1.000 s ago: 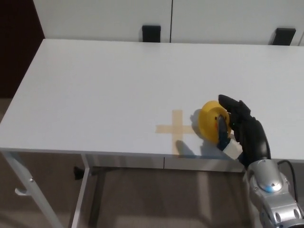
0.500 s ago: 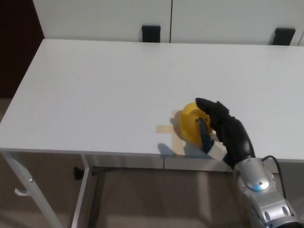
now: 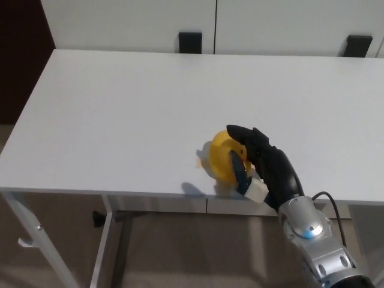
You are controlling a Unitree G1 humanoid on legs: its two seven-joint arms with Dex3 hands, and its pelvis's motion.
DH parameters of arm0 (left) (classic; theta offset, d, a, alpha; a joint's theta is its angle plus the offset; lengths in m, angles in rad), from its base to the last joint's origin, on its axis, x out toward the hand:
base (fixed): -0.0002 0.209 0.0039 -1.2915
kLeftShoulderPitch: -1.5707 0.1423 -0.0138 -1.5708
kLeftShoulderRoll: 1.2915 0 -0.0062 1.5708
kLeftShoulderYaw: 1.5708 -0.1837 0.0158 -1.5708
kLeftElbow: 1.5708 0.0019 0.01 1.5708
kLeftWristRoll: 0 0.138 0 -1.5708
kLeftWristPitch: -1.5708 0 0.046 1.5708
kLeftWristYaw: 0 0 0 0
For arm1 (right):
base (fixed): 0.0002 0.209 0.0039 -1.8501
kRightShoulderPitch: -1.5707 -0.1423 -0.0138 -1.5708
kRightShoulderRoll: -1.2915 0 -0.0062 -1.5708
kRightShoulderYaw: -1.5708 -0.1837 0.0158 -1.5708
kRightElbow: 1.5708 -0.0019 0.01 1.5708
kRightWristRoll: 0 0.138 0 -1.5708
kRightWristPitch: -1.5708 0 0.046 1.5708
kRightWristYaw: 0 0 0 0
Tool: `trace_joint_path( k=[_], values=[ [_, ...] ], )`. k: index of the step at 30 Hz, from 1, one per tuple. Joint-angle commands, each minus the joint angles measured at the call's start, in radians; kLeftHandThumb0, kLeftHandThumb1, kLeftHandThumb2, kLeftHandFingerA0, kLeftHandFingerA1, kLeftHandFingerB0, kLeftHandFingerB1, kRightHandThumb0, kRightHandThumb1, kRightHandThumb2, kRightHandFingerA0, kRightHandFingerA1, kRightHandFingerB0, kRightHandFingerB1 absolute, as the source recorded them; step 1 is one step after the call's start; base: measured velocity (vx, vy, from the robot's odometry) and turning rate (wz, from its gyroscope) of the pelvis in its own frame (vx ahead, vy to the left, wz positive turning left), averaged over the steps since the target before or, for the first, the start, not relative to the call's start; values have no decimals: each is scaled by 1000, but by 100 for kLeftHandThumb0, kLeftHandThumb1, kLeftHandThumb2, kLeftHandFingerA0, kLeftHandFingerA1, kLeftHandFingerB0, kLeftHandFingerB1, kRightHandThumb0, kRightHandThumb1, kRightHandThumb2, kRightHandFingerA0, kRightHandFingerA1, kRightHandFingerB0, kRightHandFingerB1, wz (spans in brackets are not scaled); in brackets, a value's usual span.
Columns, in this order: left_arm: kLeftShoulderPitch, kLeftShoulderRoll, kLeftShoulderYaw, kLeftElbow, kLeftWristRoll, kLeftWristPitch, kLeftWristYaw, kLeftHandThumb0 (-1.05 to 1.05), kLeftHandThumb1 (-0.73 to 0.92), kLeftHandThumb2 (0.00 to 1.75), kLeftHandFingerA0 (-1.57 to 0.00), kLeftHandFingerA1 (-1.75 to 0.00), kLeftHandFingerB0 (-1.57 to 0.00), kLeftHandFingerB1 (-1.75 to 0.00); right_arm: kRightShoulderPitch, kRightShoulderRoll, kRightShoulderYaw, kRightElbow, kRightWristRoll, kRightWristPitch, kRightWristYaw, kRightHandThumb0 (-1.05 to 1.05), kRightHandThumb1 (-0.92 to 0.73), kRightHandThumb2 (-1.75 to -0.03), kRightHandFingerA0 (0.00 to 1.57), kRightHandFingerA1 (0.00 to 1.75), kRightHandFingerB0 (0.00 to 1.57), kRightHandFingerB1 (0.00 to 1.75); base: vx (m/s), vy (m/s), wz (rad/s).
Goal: The robot uses its right hand to push the yellow duck toy to the center of the white desk.
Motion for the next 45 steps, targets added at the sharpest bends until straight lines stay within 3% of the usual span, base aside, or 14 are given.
trace_joint_path(
  k=[1,2,3,7,8,17,24,25,27,29,30,41,42,45],
  values=[
    [-5,14,4,9,0,-45,-9,-6,65,72,-85,-60,-78,-58,16,19,14,22,-13,56,36,-37,-46,-112,2,54,0,51,0,0,0],
    [-6,13,4,7,-1,-46,-11,-7,63,74,-86,-60,-80,-59,15,14,14,17,-22,65,25,-85,-74,-120,0,55,8,44,0,0,0],
    [-5,13,3,7,0,-49,-10,-7,64,70,-86,-60,-82,-59,16,6,13,6,-33,80,6,-105,-87,-126,0,20,7,2,0,0,0],
    [-3,10,12,6,-9,-50,-12,-6,64,72,-86,-61,-81,-59,25,-24,26,-14,-107,77,-88,-105,-88,-126,0,20,0,8,0,0,0],
    [-4,8,13,4,-10,-49,-12,-6,63,74,-85,-61,-81,-60,25,-47,46,-27,-171,97,-153,-98,-92,-83,0,0,0,0,0,0,0],
    [-15,-2,8,6,-4,-42,-14,-8,62,74,-86,-62,-82,-60,73,-265,22,-231,-408,112,-404,-103,-92,-85,0,0,0,0,0,0,0],
    [-20,2,17,16,-11,-36,-22,-12,67,64,-87,-61,-84,-59,180,-408,-193,-496,-269,-34,-320,-102,-92,-79,0,0,0,0,0,0,0],
    [-20,4,14,16,-8,-39,-21,-10,64,68,-87,-62,-84,-60,189,-427,-220,-520,-249,-35,-297,-99,-77,-105,0,0,0,0,0,0,0],
    [-20,5,12,16,-5,-41,-20,-10,64,68,-87,-62,-84,-60,197,-442,-241,-539,-235,-35,-278,-99,-77,-105,0,0,0,0,0,0,0],
    [-17,7,20,14,-11,-41,-19,-6,63,74,-90,-63,-84,-60,239,-505,-337,-587,-170,-15,-211,-99,-92,-83,0,0,0,0,0,0,0],
    [-16,7,23,15,-14,-40,-17,-8,65,70,-87,-61,-81,-59,277,-546,-400,-588,-136,-11,-182,-104,-87,-127,0,19,0,12,0,0,0],
    [-13,16,27,19,-10,-44,-22,-7,64,72,-86,-61,-83,-61,602,-663,-730,-382,38,-174,-52,-105,-85,-116,0,24,0,15,0,0,0],
    [-15,15,30,21,-11,-44,-21,-9,63,71,-87,-62,-84,-61,642,-649,-775,-319,65,-185,-52,-83,-69,-104,0,44,0,35,0,0,0],
    [-17,14,31,22,-11,-40,-16,-11,64,70,-87,-61,-83,-61,691,-636,-834,-209,105,-196,-42,-76,-61,-99,1,55,0,38,0,0,-2]
  ],
)
